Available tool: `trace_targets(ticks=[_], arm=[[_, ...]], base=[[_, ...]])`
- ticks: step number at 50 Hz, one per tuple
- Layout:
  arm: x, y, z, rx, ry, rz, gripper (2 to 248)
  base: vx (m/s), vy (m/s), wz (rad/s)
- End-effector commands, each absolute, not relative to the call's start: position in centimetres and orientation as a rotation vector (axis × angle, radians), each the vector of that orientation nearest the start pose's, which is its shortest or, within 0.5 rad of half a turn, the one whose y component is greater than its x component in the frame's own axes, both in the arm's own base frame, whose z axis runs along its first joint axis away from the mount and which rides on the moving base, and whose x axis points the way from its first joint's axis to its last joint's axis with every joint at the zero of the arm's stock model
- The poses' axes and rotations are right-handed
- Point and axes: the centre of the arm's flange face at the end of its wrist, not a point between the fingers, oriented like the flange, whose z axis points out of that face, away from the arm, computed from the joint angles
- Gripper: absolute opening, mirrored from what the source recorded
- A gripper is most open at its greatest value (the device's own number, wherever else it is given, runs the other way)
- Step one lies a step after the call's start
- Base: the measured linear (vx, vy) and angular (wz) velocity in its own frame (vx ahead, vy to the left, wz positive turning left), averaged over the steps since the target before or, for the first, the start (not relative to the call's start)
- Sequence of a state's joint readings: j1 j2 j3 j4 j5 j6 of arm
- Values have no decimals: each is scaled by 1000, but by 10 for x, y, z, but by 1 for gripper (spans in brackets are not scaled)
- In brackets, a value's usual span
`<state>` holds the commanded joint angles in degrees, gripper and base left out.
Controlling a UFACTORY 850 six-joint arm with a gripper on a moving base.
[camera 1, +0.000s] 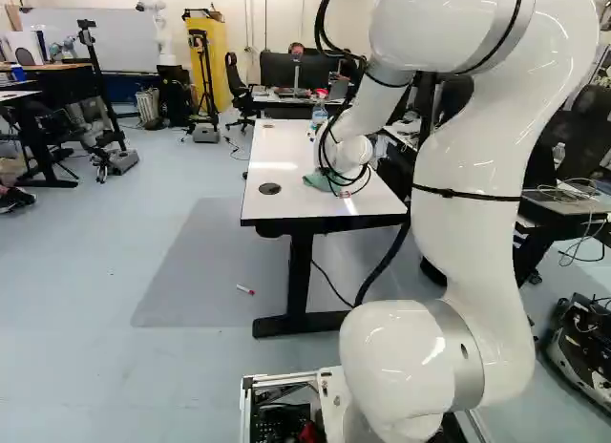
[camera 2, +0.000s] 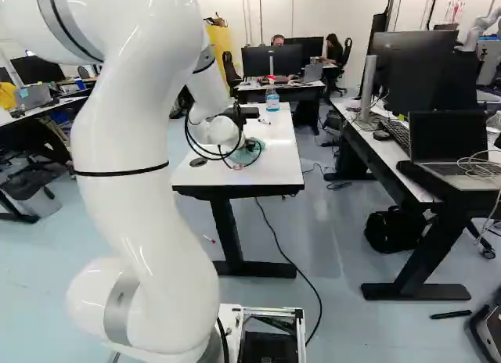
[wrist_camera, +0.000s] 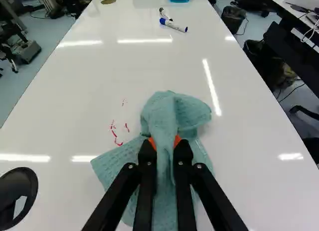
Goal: Clean the table with the green towel
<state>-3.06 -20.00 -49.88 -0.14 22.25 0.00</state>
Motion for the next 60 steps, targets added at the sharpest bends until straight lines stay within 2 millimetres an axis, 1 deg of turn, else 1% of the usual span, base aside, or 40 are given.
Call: trace_targets(ticks=[13,29,49,60], arm=[[536,-24,390,-2879,61,-1303,44],[510,-14,401,-2934,37,-1151,44],[483,-3,422,-2940,5,-1114,44],[482,-4,422,-2947,7,-1099,44]], base=[[0,0,0],[0,0,0],[0,0,0],[0,0,0]])
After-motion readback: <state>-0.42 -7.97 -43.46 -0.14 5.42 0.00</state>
